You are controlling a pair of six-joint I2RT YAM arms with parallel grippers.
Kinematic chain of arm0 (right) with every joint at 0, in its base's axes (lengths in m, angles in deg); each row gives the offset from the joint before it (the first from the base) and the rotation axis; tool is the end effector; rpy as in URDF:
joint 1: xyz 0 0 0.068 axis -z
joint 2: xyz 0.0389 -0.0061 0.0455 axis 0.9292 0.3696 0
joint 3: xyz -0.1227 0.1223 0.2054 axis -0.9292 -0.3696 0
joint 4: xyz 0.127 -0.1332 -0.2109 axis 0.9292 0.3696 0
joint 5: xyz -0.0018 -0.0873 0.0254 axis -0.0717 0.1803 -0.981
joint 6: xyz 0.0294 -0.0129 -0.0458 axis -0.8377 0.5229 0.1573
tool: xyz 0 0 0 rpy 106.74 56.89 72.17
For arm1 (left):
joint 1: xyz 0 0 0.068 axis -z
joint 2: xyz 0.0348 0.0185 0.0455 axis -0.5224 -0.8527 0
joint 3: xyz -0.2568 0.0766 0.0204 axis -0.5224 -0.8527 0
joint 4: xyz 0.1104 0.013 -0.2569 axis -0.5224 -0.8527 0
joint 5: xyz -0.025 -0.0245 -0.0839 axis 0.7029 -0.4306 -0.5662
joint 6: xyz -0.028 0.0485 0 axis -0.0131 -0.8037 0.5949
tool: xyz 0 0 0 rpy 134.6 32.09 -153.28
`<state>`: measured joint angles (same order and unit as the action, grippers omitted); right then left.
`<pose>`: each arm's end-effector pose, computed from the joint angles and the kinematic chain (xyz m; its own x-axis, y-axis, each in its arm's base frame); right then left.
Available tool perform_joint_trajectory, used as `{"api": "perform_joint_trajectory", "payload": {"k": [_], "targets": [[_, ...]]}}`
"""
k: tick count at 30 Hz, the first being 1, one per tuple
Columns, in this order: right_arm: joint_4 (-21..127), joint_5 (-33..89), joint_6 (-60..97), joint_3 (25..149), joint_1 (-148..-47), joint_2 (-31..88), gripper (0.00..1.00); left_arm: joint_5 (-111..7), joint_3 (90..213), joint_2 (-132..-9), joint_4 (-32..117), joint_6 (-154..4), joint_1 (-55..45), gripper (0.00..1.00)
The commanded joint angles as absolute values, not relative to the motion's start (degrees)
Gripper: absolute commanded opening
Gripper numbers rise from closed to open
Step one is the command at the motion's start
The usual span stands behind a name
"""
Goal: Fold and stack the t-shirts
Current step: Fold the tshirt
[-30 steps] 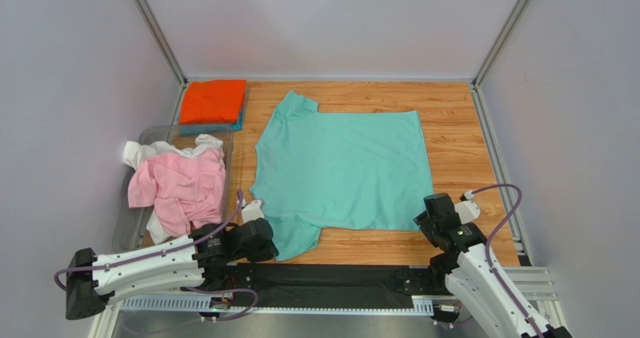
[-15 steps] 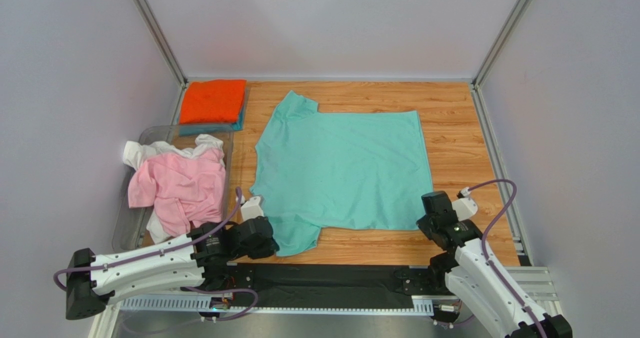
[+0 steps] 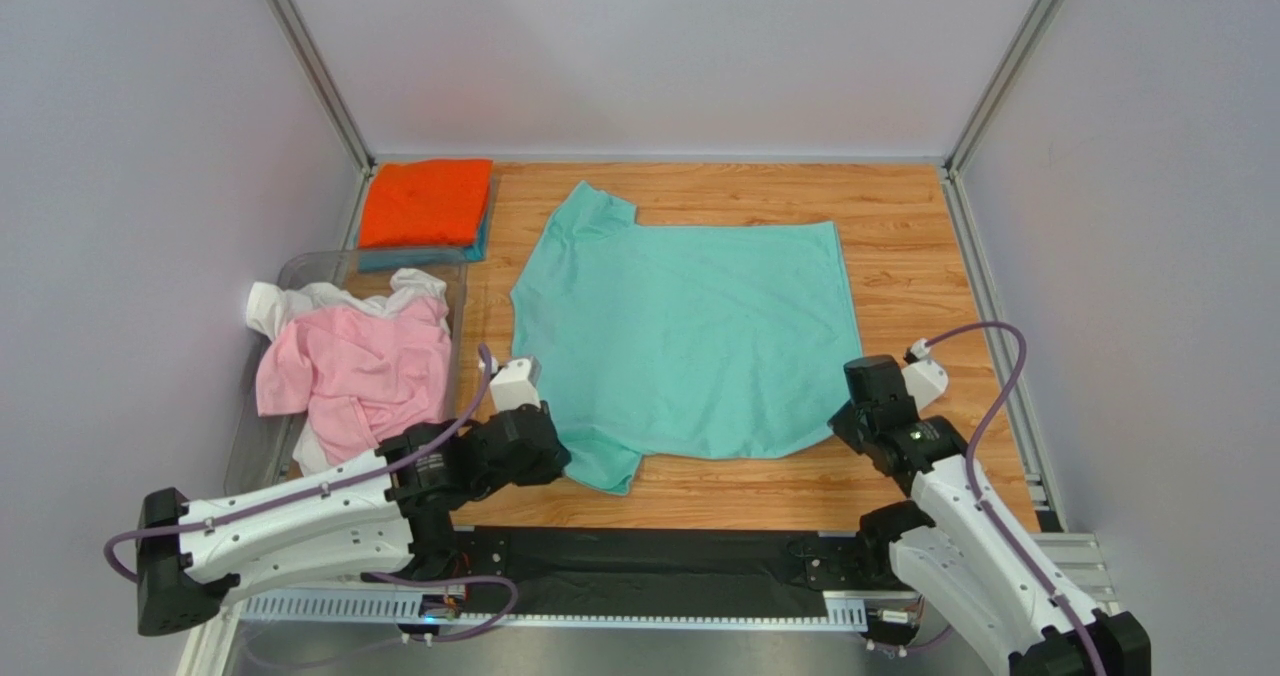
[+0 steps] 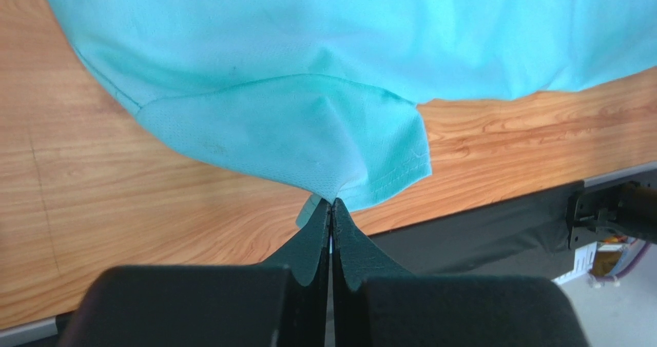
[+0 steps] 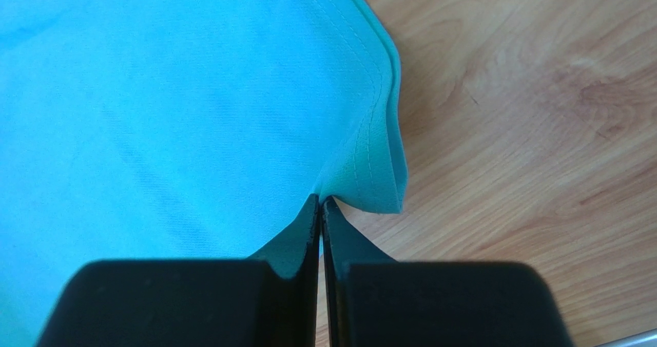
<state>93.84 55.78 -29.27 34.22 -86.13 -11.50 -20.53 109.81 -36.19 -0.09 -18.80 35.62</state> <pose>0.1466 0.0332 0.1633 -0.5729 0.6211 -0.5348 0.5973 0.7632 0.2465 0.0774 -0.1443 0.2092 -0.8081 -0.2658 -0.5257 0.0098 0.8862 -0.4632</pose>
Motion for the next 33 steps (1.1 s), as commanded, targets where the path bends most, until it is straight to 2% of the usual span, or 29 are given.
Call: {"api": "perform_joint_trajectory", "payload": {"k": [1, 5, 20, 33], "targets": [[90.67, 56.11, -25.42, 38.87, -86.24, -9.19, 0.0, -19.27, 115.33, -41.44, 2.96, -24.54, 31.63, 0.0], [89.44, 56.99, -22.87, 42.74, -86.15, -4.54, 0.0, -23.49, 118.76, -46.1, 6.38, -31.03, 26.7, 0.0], [88.12, 59.8, -16.9, 59.52, -86.06, 13.3, 0.0, -27.89, 129.83, -54.63, 9.99, -41.59, 11.06, 0.0], [86.19, 59.28, -13.56, 69.28, -82.72, 25.0, 0.0, -38.17, 137.84, -69.65, 15.52, -48.27, -2.04, 0.0]]}}
